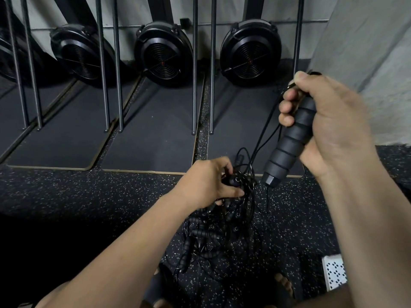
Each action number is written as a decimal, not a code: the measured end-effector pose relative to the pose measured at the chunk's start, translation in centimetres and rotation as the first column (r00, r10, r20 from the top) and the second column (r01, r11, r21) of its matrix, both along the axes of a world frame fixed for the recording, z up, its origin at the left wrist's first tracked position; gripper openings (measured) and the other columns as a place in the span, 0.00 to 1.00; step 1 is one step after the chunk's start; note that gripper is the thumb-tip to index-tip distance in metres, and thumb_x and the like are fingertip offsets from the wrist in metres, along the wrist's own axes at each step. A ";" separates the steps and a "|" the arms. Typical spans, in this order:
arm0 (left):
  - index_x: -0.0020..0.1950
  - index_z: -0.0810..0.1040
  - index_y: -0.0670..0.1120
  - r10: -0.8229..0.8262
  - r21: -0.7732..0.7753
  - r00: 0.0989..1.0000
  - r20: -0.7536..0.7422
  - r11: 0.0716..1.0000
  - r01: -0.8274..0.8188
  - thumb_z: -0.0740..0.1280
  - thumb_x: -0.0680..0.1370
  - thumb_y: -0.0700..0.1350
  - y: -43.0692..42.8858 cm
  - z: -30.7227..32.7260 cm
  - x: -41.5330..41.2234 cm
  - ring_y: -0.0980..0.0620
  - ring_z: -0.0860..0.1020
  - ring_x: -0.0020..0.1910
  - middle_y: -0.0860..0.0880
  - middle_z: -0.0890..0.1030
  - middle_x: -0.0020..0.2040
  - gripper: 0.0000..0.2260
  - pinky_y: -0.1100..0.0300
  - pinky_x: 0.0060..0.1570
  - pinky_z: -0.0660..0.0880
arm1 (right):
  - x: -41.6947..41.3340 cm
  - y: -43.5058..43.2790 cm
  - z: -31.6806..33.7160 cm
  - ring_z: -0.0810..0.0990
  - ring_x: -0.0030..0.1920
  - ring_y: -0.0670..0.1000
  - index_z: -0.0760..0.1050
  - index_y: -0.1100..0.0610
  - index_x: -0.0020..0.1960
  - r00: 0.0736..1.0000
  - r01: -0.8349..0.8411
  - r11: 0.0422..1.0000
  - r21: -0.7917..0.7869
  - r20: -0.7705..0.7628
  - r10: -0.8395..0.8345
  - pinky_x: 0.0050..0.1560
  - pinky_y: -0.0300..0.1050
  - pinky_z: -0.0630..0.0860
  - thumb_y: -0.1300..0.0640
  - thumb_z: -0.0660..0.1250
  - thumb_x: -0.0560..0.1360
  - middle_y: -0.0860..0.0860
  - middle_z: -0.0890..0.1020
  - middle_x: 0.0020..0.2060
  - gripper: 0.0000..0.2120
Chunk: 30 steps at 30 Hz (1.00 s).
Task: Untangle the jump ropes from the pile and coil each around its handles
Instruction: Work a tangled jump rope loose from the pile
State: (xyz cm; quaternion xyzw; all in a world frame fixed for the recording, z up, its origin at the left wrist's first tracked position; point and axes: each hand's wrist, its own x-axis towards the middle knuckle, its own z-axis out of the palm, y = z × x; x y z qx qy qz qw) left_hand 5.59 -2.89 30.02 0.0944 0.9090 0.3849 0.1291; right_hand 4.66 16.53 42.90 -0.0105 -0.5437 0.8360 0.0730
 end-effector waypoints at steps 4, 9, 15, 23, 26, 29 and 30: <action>0.49 0.73 0.55 0.000 -0.140 0.975 -0.224 0.990 -0.032 0.78 0.72 0.59 -0.4 -0.7 -0.2 0.55 0.78 0.31 0.55 0.80 0.36 0.17 0.60 0.33 0.71 | 0.1 0.1 0.3 0.77 0.34 0.48 0.74 0.59 0.48 1.000 0.022 1.000 -0.007 -0.006 -0.022 0.31 0.40 0.71 0.62 0.67 0.83 0.52 0.79 0.36 0.06; 0.50 0.79 0.56 0.034 -0.220 0.862 -0.505 0.961 -0.167 0.77 0.73 0.56 -0.4 -1.0 -0.4 0.49 0.75 0.45 0.55 0.72 0.47 0.12 0.51 0.44 0.79 | 0.0 0.5 0.6 0.78 0.34 0.48 0.74 0.58 0.48 0.999 0.047 0.999 -0.016 -0.016 -0.047 0.31 0.40 0.71 0.61 0.68 0.83 0.52 0.79 0.36 0.06; 0.51 0.75 0.51 0.042 -0.210 0.934 -0.354 0.970 -0.123 0.71 0.71 0.73 -1.9 -0.5 -0.7 0.53 0.77 0.43 0.57 0.76 0.42 0.27 0.53 0.42 0.77 | -0.2 0.8 0.3 0.78 0.34 0.49 0.74 0.59 0.50 0.997 0.076 0.997 0.032 -0.028 -0.075 0.31 0.41 0.71 0.61 0.68 0.83 0.51 0.79 0.35 0.05; 0.50 0.78 0.56 -0.017 0.032 0.992 -0.125 0.999 0.022 0.79 0.75 0.55 -1.8 -0.3 0.2 0.57 0.82 0.46 0.56 0.84 0.46 0.11 0.54 0.51 0.80 | -0.2 -0.1 -0.1 0.77 0.33 0.49 0.74 0.58 0.46 1.000 -0.010 0.998 0.055 0.000 0.011 0.30 0.40 0.71 0.62 0.68 0.84 0.52 0.79 0.35 0.08; 0.52 0.78 0.56 -0.026 0.065 0.985 -0.169 0.997 0.038 0.79 0.75 0.52 -0.4 -1.3 0.3 0.56 0.81 0.46 0.55 0.82 0.48 0.13 0.55 0.50 0.80 | 0.1 -1.0 -0.6 0.78 0.33 0.49 0.74 0.59 0.46 0.998 -0.068 0.993 0.100 0.014 0.066 0.30 0.41 0.71 0.61 0.68 0.84 0.53 0.79 0.35 0.08; 0.58 0.78 0.55 -0.056 0.020 0.961 -0.271 0.998 0.064 0.77 0.74 0.57 0.7 -2.4 0.3 0.55 0.80 0.49 0.56 0.78 0.53 0.17 0.55 0.53 0.78 | 0.3 -1.3 -0.5 0.77 0.34 0.49 0.74 0.58 0.45 0.994 -0.111 0.988 0.110 0.013 0.111 0.30 0.41 0.72 0.61 0.67 0.84 0.53 0.79 0.36 0.09; 0.59 0.78 0.55 -0.056 0.012 0.958 -0.280 0.998 0.062 0.74 0.74 0.62 1.1 -2.7 0.3 0.55 0.79 0.50 0.56 0.77 0.54 0.18 0.56 0.54 0.78 | 0.4 -1.2 -0.3 0.77 0.34 0.49 0.74 0.58 0.45 0.993 -0.117 0.987 0.107 0.009 0.117 0.31 0.41 0.72 0.61 0.67 0.84 0.52 0.79 0.36 0.09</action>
